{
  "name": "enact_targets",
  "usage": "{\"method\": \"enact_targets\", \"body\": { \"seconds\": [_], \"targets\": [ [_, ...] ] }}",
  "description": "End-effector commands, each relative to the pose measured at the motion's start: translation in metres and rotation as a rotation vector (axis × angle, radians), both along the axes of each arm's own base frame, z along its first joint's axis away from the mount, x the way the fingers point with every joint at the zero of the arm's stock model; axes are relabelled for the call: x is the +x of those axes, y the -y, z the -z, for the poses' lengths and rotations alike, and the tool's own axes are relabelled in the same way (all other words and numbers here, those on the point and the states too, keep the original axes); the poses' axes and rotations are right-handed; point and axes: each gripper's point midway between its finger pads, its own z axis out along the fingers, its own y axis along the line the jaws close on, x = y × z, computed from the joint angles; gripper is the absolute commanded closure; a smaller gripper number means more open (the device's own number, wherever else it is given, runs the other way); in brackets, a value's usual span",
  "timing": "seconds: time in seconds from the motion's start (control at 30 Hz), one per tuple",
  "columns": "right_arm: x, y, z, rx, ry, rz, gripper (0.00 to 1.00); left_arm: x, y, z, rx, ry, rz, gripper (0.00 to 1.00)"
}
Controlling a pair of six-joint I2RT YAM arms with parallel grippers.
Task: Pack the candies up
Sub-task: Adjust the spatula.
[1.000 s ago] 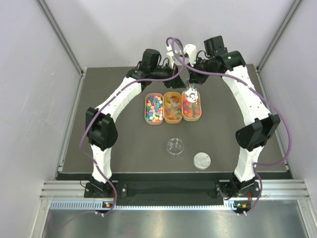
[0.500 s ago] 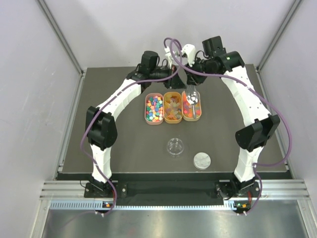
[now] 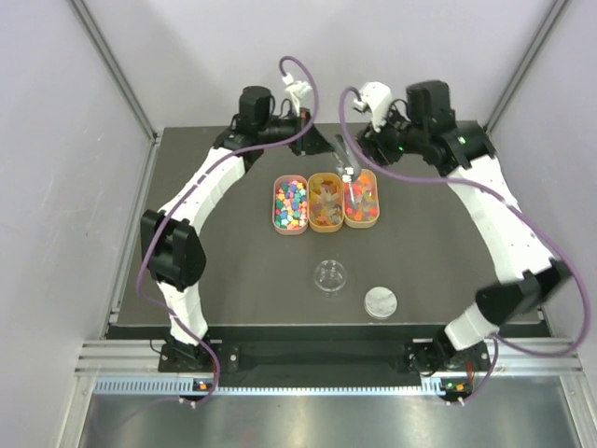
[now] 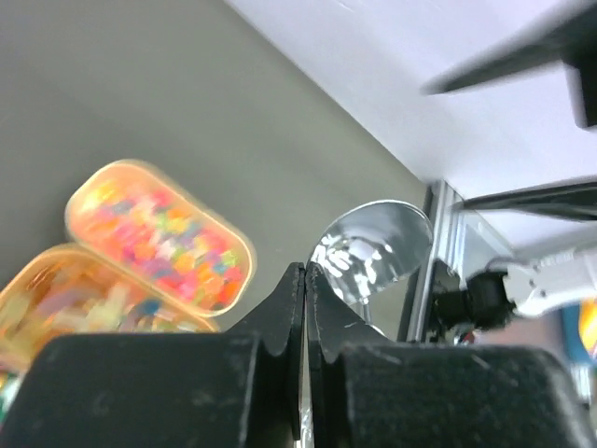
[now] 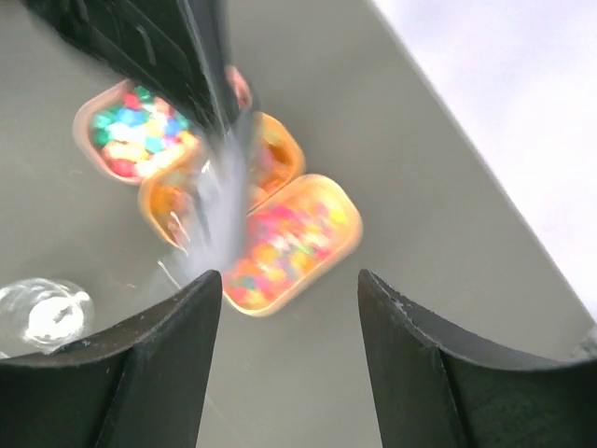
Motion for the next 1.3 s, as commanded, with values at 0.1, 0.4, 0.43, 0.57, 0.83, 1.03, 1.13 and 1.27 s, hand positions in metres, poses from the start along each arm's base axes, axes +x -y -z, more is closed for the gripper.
{"method": "enact_targets", "body": {
  "seconds": [0.1,0.4,0.43,0.57,0.83,1.03,1.13,1.27],
  "targets": [
    [-0.046,0.021,-0.057,0.159,0.483,-0.043,0.45,0.076,-0.088,0.017,-0.133,-0.259,-0.303,1.0],
    [-0.079,-0.046,0.014,0.059,0.883,-0.242,0.53,0.079,-0.105,0.02,-0.25,-0.442,-0.293,1.0],
    [-0.078,-0.052,0.017,0.056,0.911,-0.251,0.53,0.078,-0.104,0.023,-0.254,-0.484,-0.307,1.0],
    [-0.065,-0.082,0.014,0.093,0.984,-0.224,0.53,0.074,-0.107,0.017,-0.262,-0.526,-0.351,1.0],
    [-0.038,-0.11,-0.014,0.119,1.166,-0.152,0.62,0.064,-0.111,0.006,-0.276,-0.546,-0.376,1.0],
    [-0.028,-0.111,-0.021,0.129,1.157,-0.112,0.68,0.059,-0.117,0.001,-0.291,-0.554,-0.369,1.0],
    [-0.024,-0.112,-0.018,0.131,1.141,-0.11,0.72,0.055,-0.12,-0.002,-0.297,-0.558,-0.361,1.0],
    [-0.022,-0.118,-0.009,0.125,1.12,-0.137,0.73,0.049,-0.124,-0.003,-0.308,-0.565,-0.339,1.0]
  ]
}}
